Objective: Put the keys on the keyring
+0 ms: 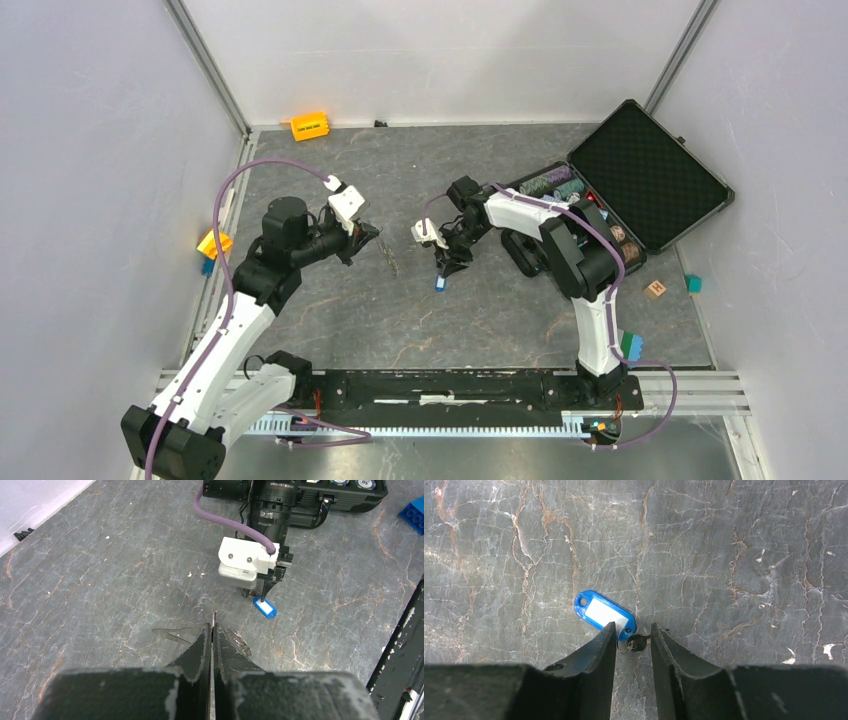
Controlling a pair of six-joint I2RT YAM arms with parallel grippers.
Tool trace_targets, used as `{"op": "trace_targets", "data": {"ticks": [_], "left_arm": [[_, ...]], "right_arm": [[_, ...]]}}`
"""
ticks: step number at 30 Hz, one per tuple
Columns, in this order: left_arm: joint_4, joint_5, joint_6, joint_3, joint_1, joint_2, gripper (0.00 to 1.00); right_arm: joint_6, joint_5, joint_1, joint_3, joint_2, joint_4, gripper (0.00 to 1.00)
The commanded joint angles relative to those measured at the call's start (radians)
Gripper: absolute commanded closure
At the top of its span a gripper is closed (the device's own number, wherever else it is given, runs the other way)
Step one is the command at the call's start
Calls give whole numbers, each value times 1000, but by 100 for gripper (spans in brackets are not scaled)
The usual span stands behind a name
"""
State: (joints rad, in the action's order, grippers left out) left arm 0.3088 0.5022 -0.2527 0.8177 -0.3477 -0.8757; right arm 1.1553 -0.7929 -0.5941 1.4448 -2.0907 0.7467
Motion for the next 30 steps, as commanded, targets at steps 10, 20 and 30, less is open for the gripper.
{"op": "trace_targets", "data": {"ticks": [10, 20, 30], "left_arm": [[-22, 33, -27, 3, 10, 17, 98], [-17, 49, -27, 5, 16, 19, 98], [-14, 57, -25, 6, 19, 14, 98]], "right_arm": [[115, -5, -6, 17, 70, 91, 61], [160, 31, -5, -18, 118, 91, 57], [160, 53, -17, -107, 160, 36, 56]]}}
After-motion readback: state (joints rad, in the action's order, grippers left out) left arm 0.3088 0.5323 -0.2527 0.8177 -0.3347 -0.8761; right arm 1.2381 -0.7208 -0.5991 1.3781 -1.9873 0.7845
